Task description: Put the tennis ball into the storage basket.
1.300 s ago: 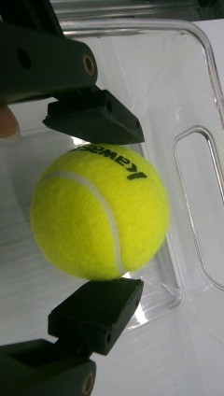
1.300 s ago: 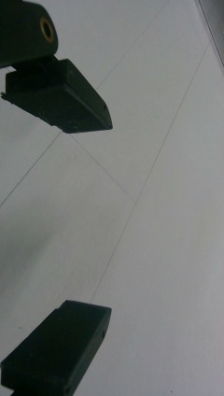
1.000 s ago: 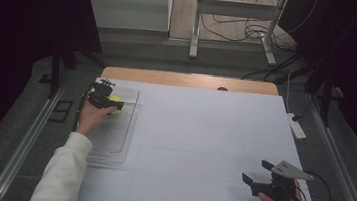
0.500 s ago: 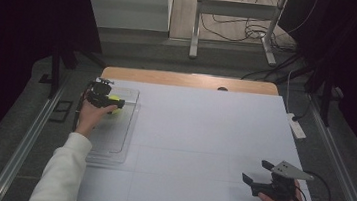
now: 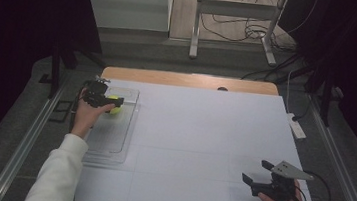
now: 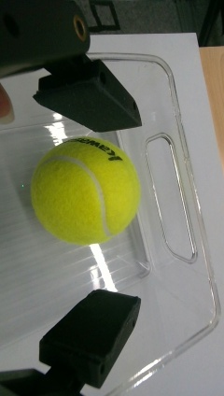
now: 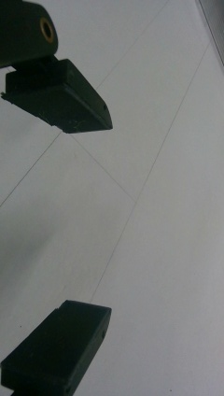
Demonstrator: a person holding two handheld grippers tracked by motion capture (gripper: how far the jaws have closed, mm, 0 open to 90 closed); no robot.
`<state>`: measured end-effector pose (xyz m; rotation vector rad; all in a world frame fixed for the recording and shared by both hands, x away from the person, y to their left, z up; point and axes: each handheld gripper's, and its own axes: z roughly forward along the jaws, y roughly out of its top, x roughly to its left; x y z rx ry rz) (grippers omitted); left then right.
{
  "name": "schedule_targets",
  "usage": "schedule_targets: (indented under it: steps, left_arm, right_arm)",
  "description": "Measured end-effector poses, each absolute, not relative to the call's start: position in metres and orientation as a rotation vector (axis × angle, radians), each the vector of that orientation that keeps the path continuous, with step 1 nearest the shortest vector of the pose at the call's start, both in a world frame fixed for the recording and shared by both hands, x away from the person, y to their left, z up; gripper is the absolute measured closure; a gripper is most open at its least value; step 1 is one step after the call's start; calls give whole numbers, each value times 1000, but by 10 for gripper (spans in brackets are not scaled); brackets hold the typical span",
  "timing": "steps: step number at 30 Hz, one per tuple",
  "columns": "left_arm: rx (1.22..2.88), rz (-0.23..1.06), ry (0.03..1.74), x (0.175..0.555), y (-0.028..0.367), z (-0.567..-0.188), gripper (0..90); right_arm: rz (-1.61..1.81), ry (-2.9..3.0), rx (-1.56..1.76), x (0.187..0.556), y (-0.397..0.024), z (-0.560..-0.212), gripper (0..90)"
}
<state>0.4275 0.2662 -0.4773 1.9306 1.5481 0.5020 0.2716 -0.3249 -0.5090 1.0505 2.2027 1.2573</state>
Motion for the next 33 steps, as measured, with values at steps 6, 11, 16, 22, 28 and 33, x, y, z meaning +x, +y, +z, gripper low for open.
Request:
schedule_targets:
  steps: [6, 11, 16, 22, 28, 33]
  left_arm:
    - [1889, 488, 1500, 420, 267, -469, 136]
    - [1846, 468, 1439, 410, 266, -462, 137]
    - [1858, 464, 1374, 397, 261, -459, 140]
    - [1850, 466, 1304, 379, 253, -455, 139]
    - [1855, 453, 1233, 360, 242, -451, 140]
    - [1853, 448, 1188, 349, 236, -448, 140]
  right_arm:
    - [1252, 2203, 1051, 271, -325, -509, 100]
    - [1251, 2202, 1053, 270, -325, -509, 100]
    - [1256, 2200, 1053, 270, -325, -509, 100]
    - [1251, 2200, 1051, 270, -325, -508, 100]
    - [1252, 2202, 1048, 270, -324, -508, 100]
    - [1251, 2200, 1050, 270, -325, -508, 100]
